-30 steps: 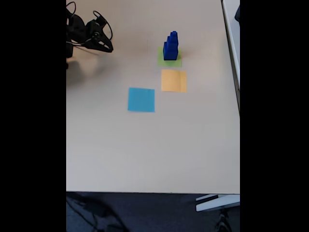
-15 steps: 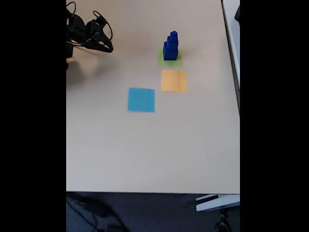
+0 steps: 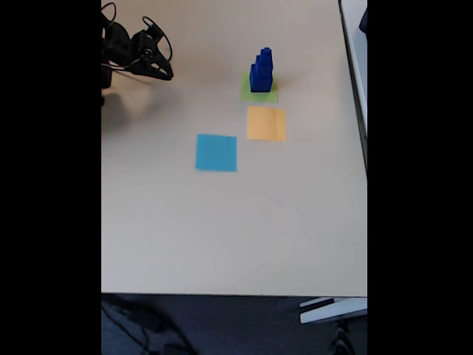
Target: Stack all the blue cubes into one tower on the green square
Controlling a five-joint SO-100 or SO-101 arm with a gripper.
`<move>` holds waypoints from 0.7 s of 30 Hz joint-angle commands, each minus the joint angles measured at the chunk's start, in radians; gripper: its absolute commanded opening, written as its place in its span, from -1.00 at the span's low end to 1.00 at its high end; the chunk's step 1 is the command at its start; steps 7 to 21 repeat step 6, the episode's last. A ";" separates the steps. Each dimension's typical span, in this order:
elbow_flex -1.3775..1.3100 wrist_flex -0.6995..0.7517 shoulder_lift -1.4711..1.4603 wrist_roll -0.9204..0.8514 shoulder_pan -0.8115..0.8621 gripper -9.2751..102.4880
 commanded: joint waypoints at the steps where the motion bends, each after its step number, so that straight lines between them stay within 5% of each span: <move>1: 0.006 0.008 0.026 0.003 -0.005 -0.83; 21: 0.006 0.008 0.026 0.003 -0.005 -0.83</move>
